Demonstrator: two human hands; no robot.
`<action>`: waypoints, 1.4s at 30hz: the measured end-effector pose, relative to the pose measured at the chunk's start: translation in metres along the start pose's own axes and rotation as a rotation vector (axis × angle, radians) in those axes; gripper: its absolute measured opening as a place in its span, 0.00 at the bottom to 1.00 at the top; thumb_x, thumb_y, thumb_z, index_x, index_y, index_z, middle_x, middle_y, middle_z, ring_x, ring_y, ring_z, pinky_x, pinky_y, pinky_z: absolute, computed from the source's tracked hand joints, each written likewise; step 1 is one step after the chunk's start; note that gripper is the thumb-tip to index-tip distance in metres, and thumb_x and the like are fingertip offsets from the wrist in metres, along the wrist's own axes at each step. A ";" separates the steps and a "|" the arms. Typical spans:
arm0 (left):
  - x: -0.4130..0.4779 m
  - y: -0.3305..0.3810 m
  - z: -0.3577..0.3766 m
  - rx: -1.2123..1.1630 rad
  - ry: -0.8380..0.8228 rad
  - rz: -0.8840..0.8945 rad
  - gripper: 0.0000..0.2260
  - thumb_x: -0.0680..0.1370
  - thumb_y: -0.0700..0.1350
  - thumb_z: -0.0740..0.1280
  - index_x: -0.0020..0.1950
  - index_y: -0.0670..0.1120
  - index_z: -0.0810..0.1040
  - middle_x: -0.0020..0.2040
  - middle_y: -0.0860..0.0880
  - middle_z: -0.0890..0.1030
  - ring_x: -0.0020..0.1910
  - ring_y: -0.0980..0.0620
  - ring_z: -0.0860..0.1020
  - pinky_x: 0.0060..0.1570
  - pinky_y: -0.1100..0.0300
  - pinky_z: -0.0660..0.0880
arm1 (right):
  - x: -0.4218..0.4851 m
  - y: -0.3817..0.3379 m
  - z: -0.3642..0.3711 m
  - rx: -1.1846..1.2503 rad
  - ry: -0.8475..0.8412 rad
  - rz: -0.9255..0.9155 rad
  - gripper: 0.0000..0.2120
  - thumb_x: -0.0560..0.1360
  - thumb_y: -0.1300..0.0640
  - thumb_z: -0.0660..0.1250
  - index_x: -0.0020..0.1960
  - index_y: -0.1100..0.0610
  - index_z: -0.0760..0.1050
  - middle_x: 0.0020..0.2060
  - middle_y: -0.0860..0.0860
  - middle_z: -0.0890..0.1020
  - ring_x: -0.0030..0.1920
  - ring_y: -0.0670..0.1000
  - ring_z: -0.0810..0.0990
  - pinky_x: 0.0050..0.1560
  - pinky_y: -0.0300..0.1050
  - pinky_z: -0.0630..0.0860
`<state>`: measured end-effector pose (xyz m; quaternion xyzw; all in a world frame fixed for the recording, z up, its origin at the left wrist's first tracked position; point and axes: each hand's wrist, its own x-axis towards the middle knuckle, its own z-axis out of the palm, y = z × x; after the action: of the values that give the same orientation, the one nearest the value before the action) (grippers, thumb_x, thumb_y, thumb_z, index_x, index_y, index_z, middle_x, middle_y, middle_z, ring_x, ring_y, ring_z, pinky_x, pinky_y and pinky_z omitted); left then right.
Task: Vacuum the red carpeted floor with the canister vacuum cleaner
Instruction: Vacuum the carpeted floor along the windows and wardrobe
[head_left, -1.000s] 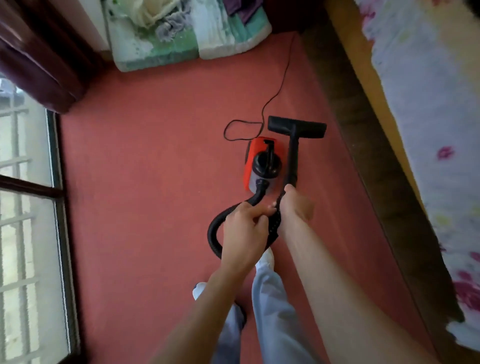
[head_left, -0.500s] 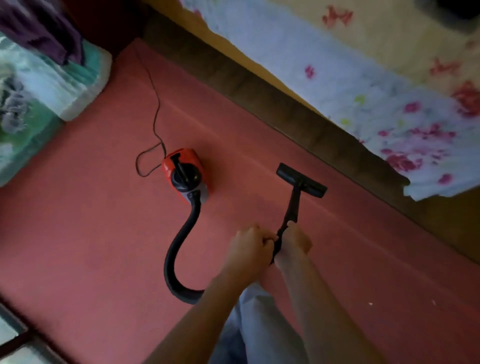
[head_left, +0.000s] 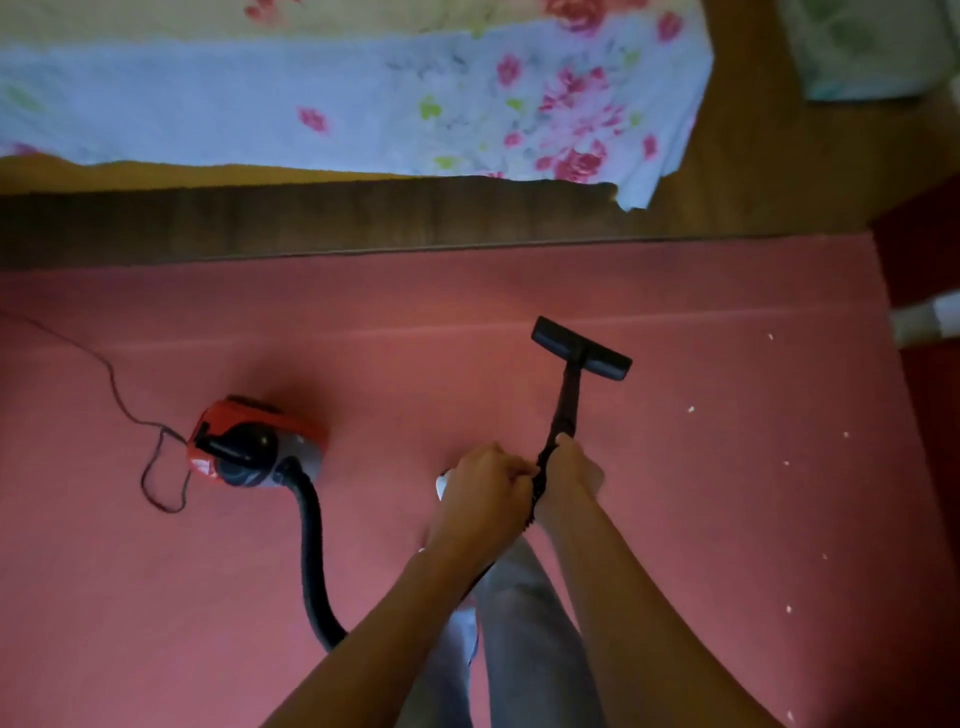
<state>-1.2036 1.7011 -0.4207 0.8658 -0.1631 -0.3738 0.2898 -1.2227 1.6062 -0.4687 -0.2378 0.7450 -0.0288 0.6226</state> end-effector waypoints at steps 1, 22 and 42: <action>-0.001 0.003 0.012 0.023 -0.023 0.026 0.14 0.79 0.41 0.60 0.55 0.48 0.85 0.46 0.47 0.77 0.45 0.47 0.77 0.47 0.55 0.73 | 0.007 0.001 -0.011 0.047 0.007 0.006 0.15 0.80 0.58 0.64 0.36 0.61 0.71 0.31 0.55 0.73 0.28 0.52 0.71 0.26 0.44 0.68; 0.028 0.111 0.259 0.099 -0.259 0.035 0.19 0.71 0.48 0.58 0.47 0.39 0.86 0.43 0.39 0.83 0.41 0.40 0.81 0.44 0.52 0.79 | 0.204 -0.048 -0.216 0.034 0.144 0.075 0.10 0.76 0.58 0.67 0.39 0.59 0.70 0.33 0.55 0.76 0.30 0.52 0.75 0.28 0.42 0.70; 0.111 0.149 0.369 0.083 -0.046 -0.024 0.14 0.76 0.40 0.62 0.34 0.37 0.81 0.31 0.41 0.81 0.31 0.41 0.78 0.33 0.48 0.76 | 0.317 -0.122 -0.241 -0.025 0.114 -0.001 0.09 0.77 0.56 0.67 0.51 0.62 0.77 0.33 0.54 0.77 0.28 0.50 0.75 0.23 0.37 0.67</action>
<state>-1.4132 1.3895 -0.5932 0.8703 -0.1746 -0.3898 0.2454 -1.4462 1.3134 -0.6631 -0.2442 0.7795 -0.0333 0.5759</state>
